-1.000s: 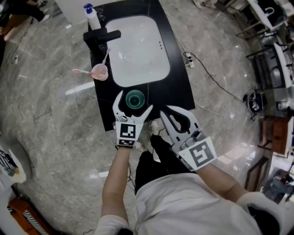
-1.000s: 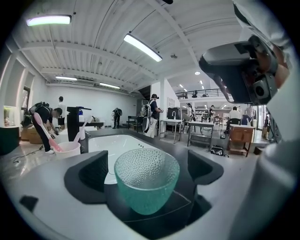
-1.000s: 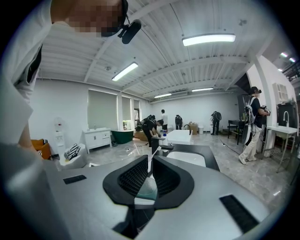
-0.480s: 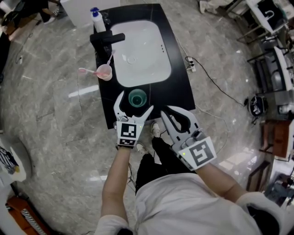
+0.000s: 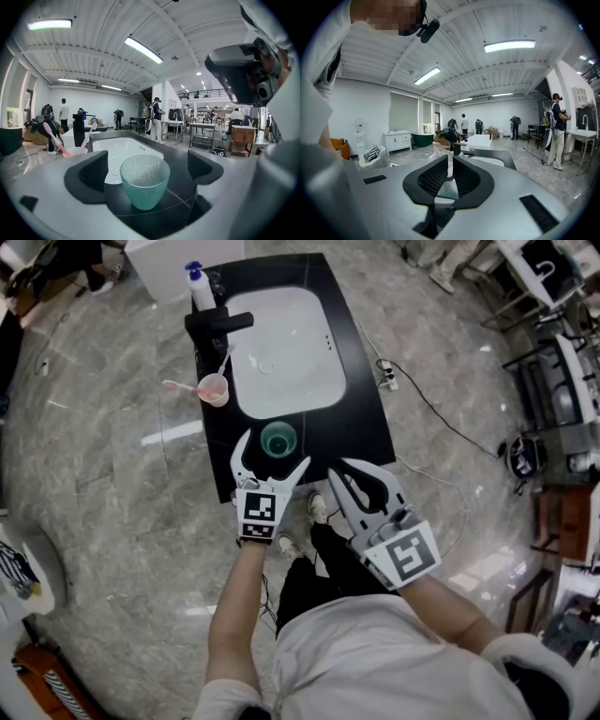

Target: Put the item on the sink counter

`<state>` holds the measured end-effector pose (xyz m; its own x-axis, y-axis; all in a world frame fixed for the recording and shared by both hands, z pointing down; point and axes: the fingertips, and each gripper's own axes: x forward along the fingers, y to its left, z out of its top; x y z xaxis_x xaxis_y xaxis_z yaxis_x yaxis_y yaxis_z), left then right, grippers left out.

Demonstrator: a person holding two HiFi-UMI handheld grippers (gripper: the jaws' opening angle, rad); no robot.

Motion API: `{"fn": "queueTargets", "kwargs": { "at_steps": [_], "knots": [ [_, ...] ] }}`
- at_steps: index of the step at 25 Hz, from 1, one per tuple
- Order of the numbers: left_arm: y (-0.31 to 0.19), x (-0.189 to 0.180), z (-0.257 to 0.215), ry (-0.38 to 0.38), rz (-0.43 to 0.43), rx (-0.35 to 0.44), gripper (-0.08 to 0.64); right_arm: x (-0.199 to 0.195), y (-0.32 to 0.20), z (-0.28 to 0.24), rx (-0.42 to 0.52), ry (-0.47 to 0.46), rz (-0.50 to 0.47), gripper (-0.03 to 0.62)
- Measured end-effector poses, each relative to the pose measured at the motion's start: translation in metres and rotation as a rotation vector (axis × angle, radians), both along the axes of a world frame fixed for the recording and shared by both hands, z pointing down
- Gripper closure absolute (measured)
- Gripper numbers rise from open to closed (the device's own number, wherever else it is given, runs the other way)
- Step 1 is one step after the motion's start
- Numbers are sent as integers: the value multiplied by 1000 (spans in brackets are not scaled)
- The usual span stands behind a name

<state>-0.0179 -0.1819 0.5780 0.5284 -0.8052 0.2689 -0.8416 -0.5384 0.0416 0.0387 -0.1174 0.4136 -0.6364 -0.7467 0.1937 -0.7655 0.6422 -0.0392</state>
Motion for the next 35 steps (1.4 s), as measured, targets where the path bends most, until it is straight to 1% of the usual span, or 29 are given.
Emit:
{"fn": "queueTargets", "kwargs": {
  "at_steps": [9, 18, 35],
  "knots": [
    [4, -4, 1, 36, -24, -26, 44, 6, 8, -6, 22, -6, 11, 538],
    [10, -3, -6, 38, -31, -29, 44, 11, 17, -17, 39, -13, 21, 538],
    [19, -7, -11, 50, -55, -30, 45, 7, 27, -23, 55, -19, 1, 538]
  ]
}}
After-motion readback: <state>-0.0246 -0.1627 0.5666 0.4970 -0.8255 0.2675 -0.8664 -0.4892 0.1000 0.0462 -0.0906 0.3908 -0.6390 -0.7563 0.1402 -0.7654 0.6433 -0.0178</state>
